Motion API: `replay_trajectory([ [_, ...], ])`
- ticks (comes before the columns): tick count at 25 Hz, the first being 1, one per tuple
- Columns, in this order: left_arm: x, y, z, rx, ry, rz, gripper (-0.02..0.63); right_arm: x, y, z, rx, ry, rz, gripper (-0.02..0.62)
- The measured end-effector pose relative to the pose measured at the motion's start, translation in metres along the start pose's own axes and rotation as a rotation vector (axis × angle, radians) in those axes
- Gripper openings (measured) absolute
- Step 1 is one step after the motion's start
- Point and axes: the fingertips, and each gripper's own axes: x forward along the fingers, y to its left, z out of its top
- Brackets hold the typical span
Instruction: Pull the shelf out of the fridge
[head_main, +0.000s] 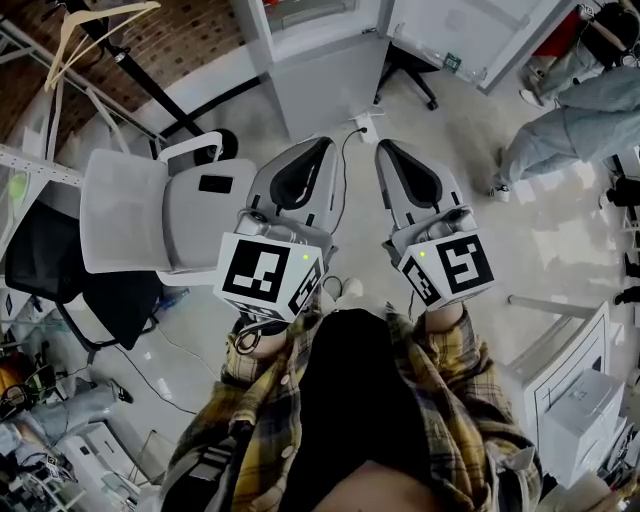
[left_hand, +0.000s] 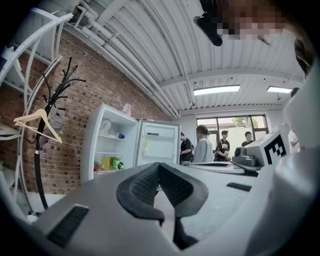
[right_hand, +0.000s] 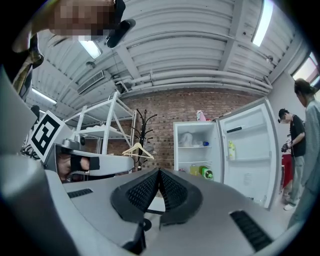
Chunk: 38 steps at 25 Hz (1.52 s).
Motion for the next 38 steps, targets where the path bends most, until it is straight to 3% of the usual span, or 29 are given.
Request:
replay_trajectory([
  [13, 0.001, -0.008, -0.017, -0.006, 0.034, 0.041, 0.003, -0.007, -0.005, -0.011, 0.024, 0.008, 0.042, 0.018],
  [18, 0.022, 0.025, -0.02, -0.012, 0.049, 0.016, 0.003, 0.032, -0.011, -0.019, 0.027, 0.023, 0.03, 0.018],
  [30, 0.096, 0.13, -0.001, -0.004, 0.048, -0.114, 0.003, 0.146, -0.044, -0.022, 0.045, 0.026, -0.121, 0.018],
  [38, 0.127, 0.169, -0.005, -0.017, 0.073, -0.159, 0.003, 0.19, -0.061, -0.024, 0.099, 0.002, -0.176, 0.018],
])
